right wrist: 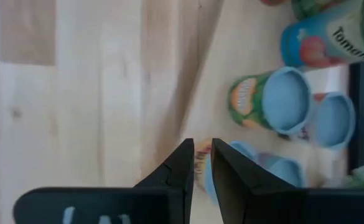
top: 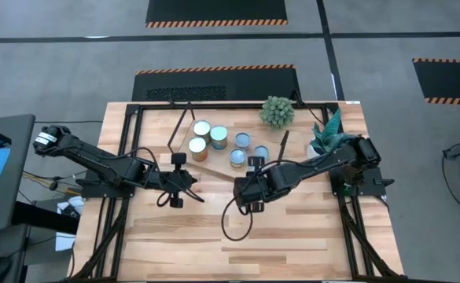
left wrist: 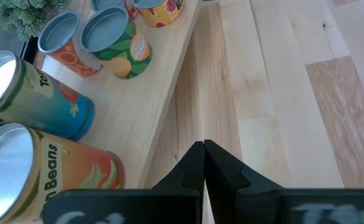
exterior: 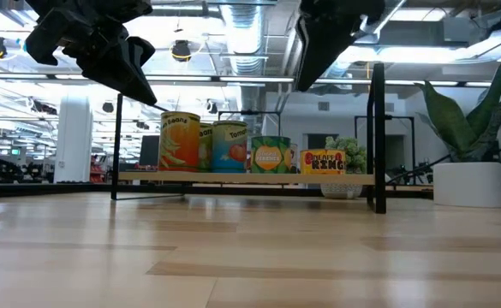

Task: Pick and place cans onto a shelf
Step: Return to Home Position

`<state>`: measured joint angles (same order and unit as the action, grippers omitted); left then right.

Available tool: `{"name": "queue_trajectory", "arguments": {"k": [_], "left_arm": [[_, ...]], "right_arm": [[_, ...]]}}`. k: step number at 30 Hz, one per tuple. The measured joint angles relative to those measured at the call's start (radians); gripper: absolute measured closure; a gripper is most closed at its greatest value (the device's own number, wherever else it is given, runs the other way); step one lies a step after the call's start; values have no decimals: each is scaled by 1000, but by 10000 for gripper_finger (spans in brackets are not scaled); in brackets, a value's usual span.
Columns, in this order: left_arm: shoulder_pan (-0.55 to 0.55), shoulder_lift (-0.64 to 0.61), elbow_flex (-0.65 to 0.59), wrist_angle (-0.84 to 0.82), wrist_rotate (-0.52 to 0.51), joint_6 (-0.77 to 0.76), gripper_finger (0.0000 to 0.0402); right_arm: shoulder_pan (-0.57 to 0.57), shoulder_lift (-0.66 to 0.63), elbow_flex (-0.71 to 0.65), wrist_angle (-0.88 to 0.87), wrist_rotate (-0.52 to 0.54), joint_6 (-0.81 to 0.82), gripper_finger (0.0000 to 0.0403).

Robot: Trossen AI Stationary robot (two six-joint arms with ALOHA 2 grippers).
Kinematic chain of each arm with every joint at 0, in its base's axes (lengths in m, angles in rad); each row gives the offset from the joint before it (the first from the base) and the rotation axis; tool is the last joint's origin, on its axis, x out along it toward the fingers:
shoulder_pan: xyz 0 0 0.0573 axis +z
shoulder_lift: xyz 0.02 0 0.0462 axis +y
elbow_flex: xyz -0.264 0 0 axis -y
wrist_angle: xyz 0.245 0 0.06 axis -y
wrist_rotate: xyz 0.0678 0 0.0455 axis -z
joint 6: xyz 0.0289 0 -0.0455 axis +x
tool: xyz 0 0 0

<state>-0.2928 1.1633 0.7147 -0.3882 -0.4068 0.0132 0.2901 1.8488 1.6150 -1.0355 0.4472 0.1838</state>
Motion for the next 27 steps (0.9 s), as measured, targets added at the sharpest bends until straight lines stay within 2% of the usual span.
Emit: {"name": "queue_trajectory", "arguments": {"k": [4,11,16,18,22,25,27], "left_arm": [[0,0,0,-17,0,-9,401],[0,0,0,-91,23,-37,401],[0,0,0,-184,30,-21,402],[-1,0,0,-215,44,-63,401],[-2,0,0,-243,69,-242,401],[-3,0,0,-275,107,-259,401],[-3,0,0,-281,106,-265,401]], "right_arm": [[23,0,0,-5,-22,89,324],[46,0,0,-62,-27,30,324],[75,0,0,-32,-27,9,324],[86,0,2,-15,-33,10,324],[97,-31,16,-16,-74,126,324],[109,-63,17,6,-113,151,324],[116,-74,17,41,-141,91,324]]}}
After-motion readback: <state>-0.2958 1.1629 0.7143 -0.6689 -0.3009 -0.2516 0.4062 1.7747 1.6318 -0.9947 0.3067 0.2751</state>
